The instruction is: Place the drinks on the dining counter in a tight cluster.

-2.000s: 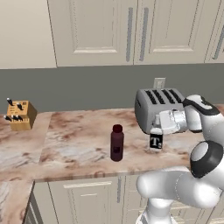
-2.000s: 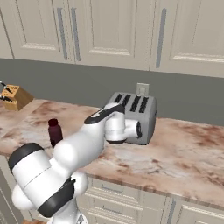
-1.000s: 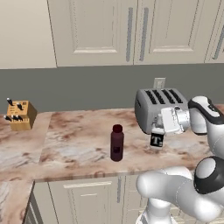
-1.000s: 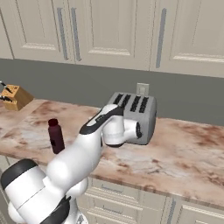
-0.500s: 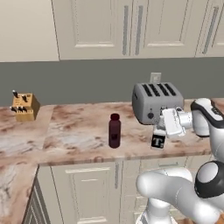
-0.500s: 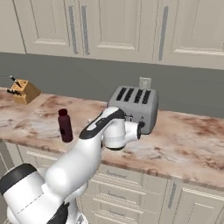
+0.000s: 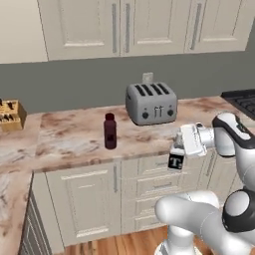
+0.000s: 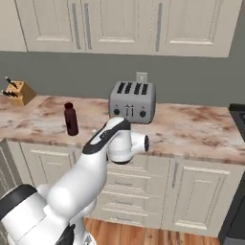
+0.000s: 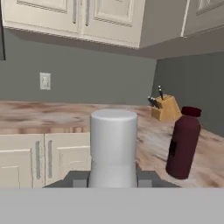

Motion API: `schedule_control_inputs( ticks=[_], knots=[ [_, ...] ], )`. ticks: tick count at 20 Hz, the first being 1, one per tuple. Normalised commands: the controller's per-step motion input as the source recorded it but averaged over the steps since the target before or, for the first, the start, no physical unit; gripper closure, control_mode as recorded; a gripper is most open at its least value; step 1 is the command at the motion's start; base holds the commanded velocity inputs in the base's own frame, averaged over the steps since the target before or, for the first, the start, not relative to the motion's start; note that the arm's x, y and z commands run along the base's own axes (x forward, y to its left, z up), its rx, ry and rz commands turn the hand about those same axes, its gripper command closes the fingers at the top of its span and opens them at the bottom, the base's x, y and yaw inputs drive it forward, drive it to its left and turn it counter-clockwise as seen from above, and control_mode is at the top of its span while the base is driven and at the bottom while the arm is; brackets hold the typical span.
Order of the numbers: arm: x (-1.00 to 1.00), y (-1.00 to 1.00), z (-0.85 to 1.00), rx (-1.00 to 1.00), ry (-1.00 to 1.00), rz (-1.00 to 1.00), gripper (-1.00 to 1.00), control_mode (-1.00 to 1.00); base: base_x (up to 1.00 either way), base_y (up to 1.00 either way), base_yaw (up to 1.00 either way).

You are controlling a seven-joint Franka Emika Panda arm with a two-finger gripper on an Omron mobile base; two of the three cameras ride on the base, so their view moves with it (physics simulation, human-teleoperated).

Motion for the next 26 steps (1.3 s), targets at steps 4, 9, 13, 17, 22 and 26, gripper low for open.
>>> schedule_control_inputs(
  ticks=[4, 9, 13, 17, 22, 26],
  knots=[
    [0.00, 0.00, 0.00, 0.00, 0.00, 0.00, 1.00, 1.00, -0.06, 0.09, -0.80],
    [0.00, 0.00, 0.00, 0.00, 0.00, 0.00, 1.00, 1.00, 0.00, 0.02, -0.93],
    [0.00, 0.00, 0.00, 0.00, 0.00, 0.00, 1.00, 1.00, 0.00, 0.00, -0.98],
    [0.00, 0.00, 0.00, 0.00, 0.00, 0.00, 1.00, 1.00, 0.00, -0.10, -0.84],
    [0.00, 0.00, 0.00, 0.00, 0.00, 0.00, 1.00, 1.00, 0.01, -0.55, -0.28],
    [0.00, 0.00, 0.00, 0.00, 0.00, 0.00, 1.00, 1.00, 0.01, -0.71, -0.19]
  ],
)
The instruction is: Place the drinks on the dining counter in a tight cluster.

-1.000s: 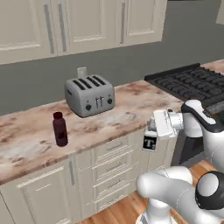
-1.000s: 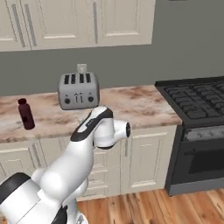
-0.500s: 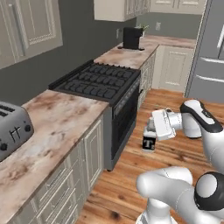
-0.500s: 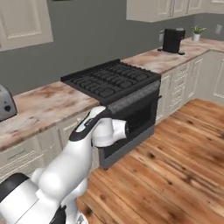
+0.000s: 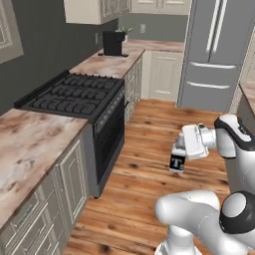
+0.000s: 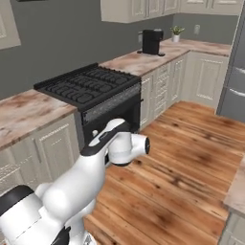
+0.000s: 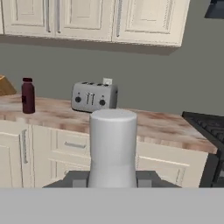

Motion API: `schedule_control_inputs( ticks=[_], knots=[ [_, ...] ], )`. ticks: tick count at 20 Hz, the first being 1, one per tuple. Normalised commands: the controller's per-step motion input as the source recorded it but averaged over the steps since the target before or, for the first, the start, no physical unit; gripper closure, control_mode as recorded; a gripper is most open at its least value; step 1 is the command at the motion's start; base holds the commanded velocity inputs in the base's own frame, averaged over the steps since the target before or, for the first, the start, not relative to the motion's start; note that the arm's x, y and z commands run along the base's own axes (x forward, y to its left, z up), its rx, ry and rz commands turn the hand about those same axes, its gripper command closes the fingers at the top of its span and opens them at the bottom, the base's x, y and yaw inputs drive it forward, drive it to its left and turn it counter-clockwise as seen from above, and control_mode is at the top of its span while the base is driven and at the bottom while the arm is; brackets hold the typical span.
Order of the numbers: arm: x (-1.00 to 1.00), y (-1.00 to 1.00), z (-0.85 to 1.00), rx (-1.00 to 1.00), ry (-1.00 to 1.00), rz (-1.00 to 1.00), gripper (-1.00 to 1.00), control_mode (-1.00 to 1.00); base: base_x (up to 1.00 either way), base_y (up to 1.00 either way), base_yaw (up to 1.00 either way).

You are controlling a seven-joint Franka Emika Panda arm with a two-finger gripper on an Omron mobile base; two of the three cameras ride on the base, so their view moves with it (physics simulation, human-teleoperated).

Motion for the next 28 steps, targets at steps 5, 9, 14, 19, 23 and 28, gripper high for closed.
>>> schedule_control_inputs(
  ticks=[5, 9, 14, 19, 23, 28],
  knots=[
    [0.00, 0.00, 0.00, 0.00, 0.00, 0.00, 1.00, 1.00, 0.04, -0.71, -0.17],
    [0.00, 0.00, 0.00, 0.00, 0.00, 0.00, 1.00, 1.00, 0.06, -0.71, -0.12],
    [0.00, 0.00, 0.00, 0.00, 0.00, 0.00, 1.00, 1.00, 0.04, -0.72, -0.09],
    [0.00, 0.00, 0.00, 0.00, 0.00, 0.00, 1.00, 1.00, 0.02, -0.72, -0.08],
    [0.00, 0.00, 0.00, 0.00, 0.00, 0.00, 1.00, 1.00, 0.01, -0.72, -0.08],
    [0.00, 0.00, 0.00, 0.00, 0.00, 0.00, 1.00, 1.00, 0.00, -0.72, -0.08]
  ],
)
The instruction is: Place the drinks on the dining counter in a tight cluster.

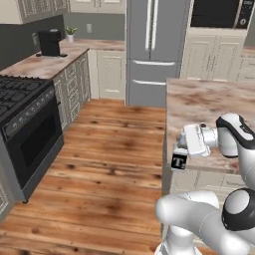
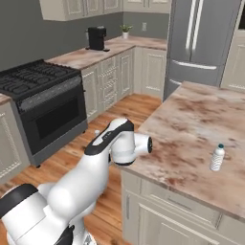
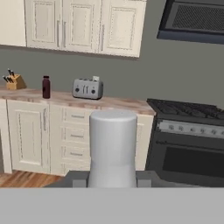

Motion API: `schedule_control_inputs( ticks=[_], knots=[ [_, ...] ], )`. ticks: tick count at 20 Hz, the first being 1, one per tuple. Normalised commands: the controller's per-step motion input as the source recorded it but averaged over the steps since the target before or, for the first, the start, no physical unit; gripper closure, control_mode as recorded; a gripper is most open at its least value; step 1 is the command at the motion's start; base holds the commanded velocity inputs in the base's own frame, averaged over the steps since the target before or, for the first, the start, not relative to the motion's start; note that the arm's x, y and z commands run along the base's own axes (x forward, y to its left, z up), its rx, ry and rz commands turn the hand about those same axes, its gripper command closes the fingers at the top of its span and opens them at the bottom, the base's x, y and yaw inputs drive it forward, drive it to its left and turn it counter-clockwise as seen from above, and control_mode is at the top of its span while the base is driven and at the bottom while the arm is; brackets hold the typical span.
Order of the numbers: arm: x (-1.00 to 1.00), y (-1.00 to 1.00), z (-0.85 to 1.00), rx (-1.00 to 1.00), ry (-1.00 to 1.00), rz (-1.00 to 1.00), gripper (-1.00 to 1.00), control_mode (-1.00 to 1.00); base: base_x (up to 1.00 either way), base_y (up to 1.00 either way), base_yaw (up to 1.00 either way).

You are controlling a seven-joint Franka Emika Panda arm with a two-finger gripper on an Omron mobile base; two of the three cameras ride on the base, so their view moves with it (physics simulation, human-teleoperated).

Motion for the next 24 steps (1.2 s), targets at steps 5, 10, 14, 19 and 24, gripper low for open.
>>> schedule_control_inputs(
  ticks=[5, 10, 14, 19, 24],
  knots=[
    [0.00, 0.00, 0.00, 0.00, 0.00, 0.00, 1.00, 1.00, 0.00, -0.73, -0.08],
    [0.00, 0.00, 0.00, 0.00, 0.00, 0.00, 1.00, 1.00, 0.00, -0.72, -0.08],
    [0.00, 0.00, 0.00, 0.00, 0.00, 0.00, 1.00, 1.00, 0.01, -0.72, -0.09],
    [0.00, 0.00, 0.00, 0.00, 0.00, 0.00, 1.00, 1.00, 0.06, -0.70, -0.09],
    [0.00, 0.00, 0.00, 0.00, 0.00, 0.00, 1.00, 1.00, 0.09, -0.69, -0.09]
  ],
)
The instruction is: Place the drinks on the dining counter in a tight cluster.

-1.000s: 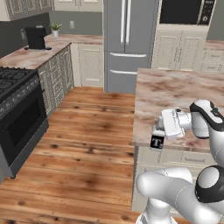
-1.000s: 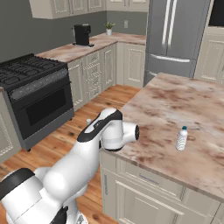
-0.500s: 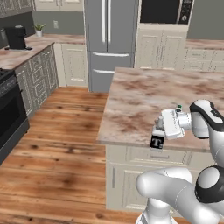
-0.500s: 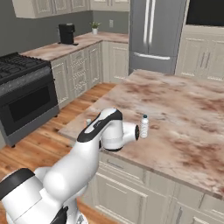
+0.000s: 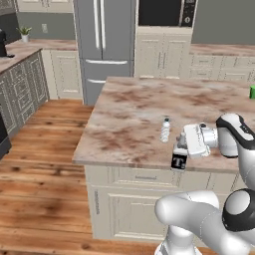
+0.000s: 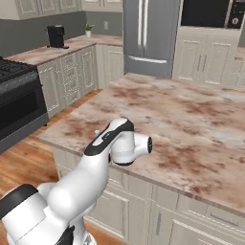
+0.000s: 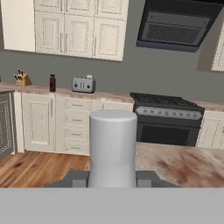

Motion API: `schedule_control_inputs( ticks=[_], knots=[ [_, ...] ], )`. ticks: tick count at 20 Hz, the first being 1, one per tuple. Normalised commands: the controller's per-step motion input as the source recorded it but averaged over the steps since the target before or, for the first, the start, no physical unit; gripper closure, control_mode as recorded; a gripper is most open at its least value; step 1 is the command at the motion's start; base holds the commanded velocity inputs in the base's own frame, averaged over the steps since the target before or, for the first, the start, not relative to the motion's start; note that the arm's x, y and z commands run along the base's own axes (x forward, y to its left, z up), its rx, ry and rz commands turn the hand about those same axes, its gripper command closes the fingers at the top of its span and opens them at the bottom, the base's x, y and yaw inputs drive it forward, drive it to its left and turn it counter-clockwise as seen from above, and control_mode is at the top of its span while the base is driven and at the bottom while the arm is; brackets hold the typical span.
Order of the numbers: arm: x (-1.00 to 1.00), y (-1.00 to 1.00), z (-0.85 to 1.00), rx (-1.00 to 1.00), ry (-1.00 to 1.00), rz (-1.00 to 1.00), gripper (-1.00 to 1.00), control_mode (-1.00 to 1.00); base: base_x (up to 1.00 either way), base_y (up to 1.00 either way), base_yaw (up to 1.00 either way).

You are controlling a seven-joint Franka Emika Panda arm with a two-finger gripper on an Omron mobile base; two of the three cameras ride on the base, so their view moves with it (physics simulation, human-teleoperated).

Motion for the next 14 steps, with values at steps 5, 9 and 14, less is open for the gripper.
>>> schedule_control_inputs(
  ticks=[5, 9, 14],
  knots=[
    [0.00, 0.00, 0.00, 0.00, 0.00, 0.00, 1.00, 1.00, 0.18, -0.63, -0.11],
    [0.00, 0.00, 0.00, 0.00, 0.00, 0.00, 1.00, 1.00, 0.36, -0.55, -0.09],
    [0.00, 0.00, 0.00, 0.00, 0.00, 0.00, 1.00, 1.00, 0.56, -0.40, -0.03]
  ],
)
